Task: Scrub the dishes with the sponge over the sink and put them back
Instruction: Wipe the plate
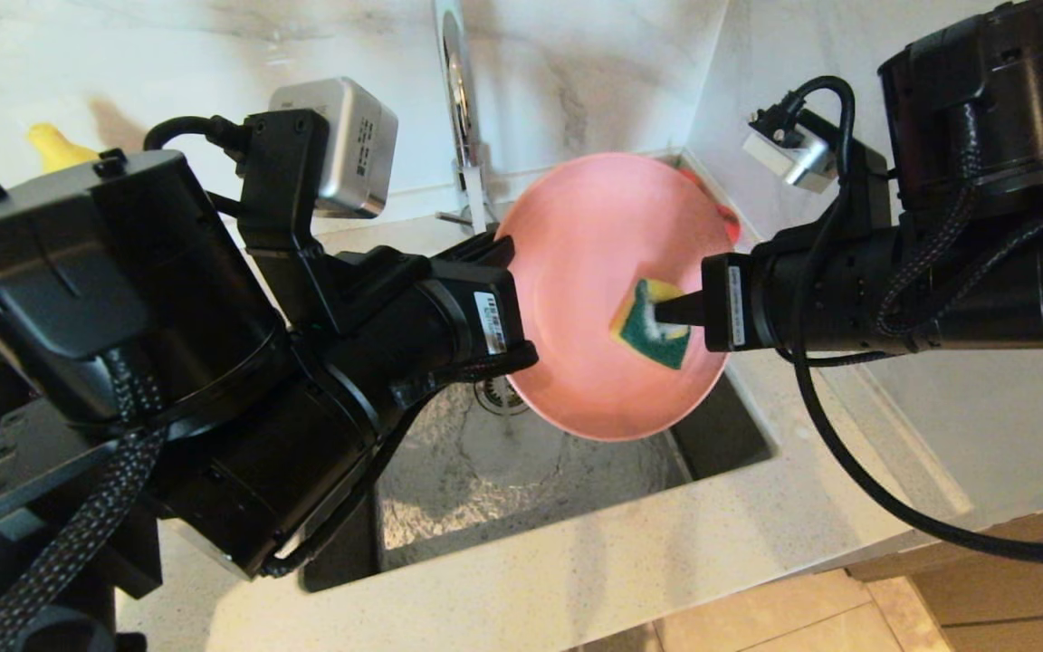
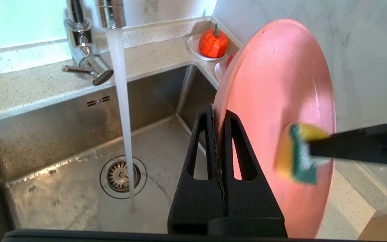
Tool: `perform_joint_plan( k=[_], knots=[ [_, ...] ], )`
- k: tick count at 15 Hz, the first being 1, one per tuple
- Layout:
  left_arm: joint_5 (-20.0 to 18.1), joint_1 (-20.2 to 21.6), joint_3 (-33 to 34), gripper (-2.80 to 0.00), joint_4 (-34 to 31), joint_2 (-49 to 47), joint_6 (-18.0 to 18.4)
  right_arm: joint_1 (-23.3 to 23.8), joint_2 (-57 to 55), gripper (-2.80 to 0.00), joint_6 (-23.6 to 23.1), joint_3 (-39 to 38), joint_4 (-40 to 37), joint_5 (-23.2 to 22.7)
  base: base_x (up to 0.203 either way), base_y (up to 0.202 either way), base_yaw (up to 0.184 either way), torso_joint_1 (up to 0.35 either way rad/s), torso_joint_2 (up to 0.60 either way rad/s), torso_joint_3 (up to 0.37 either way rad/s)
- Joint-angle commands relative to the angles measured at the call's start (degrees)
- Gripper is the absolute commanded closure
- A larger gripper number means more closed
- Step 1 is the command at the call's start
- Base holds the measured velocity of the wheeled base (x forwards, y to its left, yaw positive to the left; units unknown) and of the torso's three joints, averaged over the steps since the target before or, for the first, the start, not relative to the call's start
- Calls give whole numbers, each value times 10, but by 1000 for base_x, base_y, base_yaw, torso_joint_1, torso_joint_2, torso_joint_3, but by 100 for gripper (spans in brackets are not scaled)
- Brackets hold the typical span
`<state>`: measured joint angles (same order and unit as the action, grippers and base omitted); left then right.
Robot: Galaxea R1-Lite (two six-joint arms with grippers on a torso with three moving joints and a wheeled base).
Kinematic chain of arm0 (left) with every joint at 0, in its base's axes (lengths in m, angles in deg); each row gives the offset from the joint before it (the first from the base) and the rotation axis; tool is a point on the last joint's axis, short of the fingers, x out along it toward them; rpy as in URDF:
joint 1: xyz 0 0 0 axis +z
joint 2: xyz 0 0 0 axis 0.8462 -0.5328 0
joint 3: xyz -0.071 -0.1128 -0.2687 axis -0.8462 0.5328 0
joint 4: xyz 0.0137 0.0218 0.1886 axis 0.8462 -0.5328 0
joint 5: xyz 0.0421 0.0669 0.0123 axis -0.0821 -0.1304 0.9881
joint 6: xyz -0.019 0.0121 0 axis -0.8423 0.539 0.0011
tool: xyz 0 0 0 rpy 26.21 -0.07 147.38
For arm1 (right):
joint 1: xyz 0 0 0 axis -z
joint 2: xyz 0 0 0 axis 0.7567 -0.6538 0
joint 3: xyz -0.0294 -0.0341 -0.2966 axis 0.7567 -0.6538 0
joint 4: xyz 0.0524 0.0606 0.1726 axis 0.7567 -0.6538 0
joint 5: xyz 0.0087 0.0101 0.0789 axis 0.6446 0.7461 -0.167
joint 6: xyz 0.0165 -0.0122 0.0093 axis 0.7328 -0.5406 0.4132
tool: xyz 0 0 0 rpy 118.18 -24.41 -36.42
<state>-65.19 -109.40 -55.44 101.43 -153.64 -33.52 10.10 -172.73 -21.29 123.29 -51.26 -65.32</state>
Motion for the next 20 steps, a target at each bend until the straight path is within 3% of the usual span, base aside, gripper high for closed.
perform_joint_plan(
  k=[1, 11, 20],
  knots=[
    [2, 0, 3, 0, 2, 6, 0, 21, 15, 0, 2, -18, 25, 0, 0, 0, 0, 0, 0, 0],
    [-2, -5, 54, 0, 6, -1, 4, 30, 15, 0, -7, 4, 72, -1, 0, 0, 0, 0, 0, 0],
    [-2, -11, 30, 0, 7, -17, 2, -32, 6, 0, -29, 9, 72, -9, 0, 0, 0, 0, 0, 0]
  ],
)
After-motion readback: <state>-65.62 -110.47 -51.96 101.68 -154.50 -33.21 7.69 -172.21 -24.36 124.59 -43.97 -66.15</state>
